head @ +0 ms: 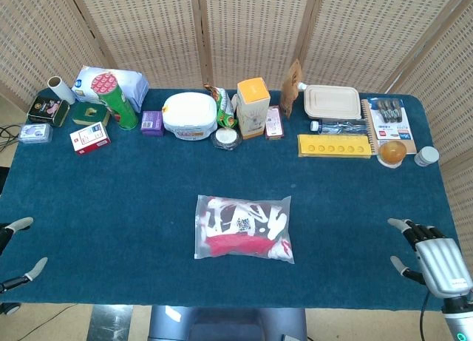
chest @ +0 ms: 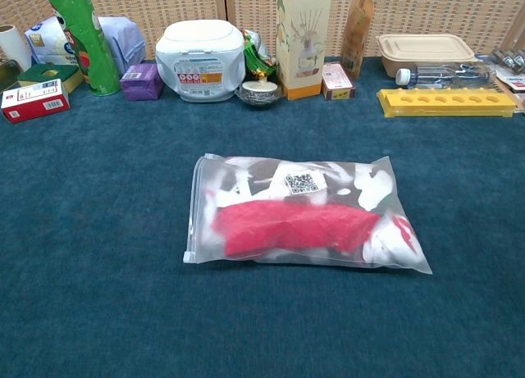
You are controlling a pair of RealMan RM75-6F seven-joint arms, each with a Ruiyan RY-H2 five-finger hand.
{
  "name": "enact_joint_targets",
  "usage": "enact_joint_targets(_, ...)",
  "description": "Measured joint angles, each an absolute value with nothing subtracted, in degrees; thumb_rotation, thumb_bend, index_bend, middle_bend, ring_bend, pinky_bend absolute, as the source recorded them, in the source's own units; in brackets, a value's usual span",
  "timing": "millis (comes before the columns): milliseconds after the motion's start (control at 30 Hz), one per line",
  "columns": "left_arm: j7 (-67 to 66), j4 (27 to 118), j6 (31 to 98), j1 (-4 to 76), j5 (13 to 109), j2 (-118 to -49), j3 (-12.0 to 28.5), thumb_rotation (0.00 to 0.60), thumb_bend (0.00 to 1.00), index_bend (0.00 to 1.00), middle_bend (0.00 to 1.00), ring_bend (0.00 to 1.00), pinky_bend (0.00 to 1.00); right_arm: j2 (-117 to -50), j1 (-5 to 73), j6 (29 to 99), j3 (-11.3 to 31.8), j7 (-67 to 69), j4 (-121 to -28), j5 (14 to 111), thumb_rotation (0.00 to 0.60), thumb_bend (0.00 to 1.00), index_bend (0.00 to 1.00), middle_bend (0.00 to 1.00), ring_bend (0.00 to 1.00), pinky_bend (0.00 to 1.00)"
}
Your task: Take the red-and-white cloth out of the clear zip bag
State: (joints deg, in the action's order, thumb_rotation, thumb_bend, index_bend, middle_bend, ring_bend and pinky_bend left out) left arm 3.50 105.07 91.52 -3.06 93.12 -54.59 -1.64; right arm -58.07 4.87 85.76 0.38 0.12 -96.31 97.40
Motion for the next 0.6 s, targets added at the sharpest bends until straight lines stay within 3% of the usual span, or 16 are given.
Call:
enact_joint_targets(133, 3.15, 105.26, 90.75, -2.27, 93.1, -54.69, -1.33, 0.397, 0.23, 0.21, 0.31, 0.23, 0.28, -58.27, 7.93, 82.23, 0.84, 0.52, -99.36, 98.44, 0.6, 0.27, 0.18, 0.3, 0.39, 0.39)
enact_joint_targets(367, 2.73, 105.19, 89.13, -0.67, 92.6, -54.85, -0.52, 0.399, 0.23, 0.21, 0.31, 0.23, 0.28, -59.43, 14.62, 72.12, 2.49, -1.67, -106.01, 97.53, 0.6, 0.14, 0.07, 0.23, 0.34, 0.39)
enact_joint_targets(600, 2.53, 104.63, 87.08, 1.27, 91.53, -55.05, 0.48, 0.397, 0.23, 0.21, 0.31, 0.23, 0.28, -62.11, 22.52, 58.1, 5.01, -11.17, -112.25, 86.76, 0.6, 0.09, 0.0, 0.13, 0.22, 0.31)
